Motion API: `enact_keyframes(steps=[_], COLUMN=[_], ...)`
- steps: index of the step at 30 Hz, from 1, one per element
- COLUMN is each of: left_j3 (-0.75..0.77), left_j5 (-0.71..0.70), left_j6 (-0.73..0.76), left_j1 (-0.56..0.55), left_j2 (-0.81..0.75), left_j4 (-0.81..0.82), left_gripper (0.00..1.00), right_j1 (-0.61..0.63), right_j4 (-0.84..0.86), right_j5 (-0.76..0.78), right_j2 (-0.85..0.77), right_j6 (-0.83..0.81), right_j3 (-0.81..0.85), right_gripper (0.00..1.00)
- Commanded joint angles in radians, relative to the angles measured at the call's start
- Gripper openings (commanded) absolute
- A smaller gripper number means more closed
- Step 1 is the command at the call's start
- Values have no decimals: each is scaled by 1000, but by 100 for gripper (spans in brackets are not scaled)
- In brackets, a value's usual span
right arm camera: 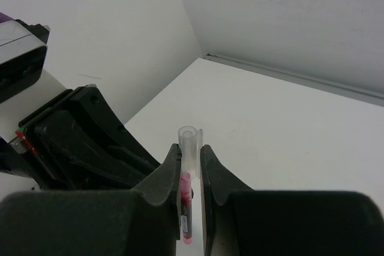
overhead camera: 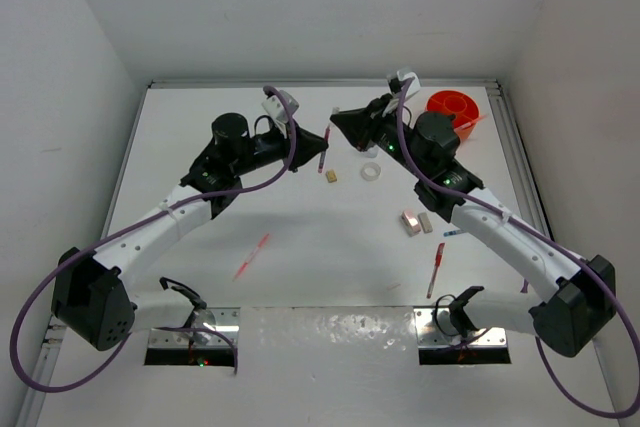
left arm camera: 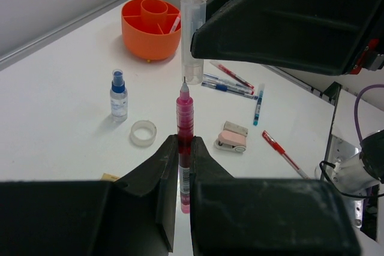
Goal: Sort the stationery into containers
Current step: Close the pen cap on the pen.
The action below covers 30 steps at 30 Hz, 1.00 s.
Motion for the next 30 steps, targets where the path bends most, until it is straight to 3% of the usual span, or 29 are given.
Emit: enact_keyframes(steps=[1, 30], left_j3=[-9, -8], left_j5=[-12, -9], left_j6=[9, 29], left_j1=[-9, -13], left_j2=[-25, -32], left_j4=[25, -7], left_gripper=[0, 0], right_j1=[12, 18], right_j4=[48, 45], right_j5=[7, 21], right_j2=[-23, 11], right_j6=[11, -19], right_j3=[-8, 32], right_gripper=[0, 0])
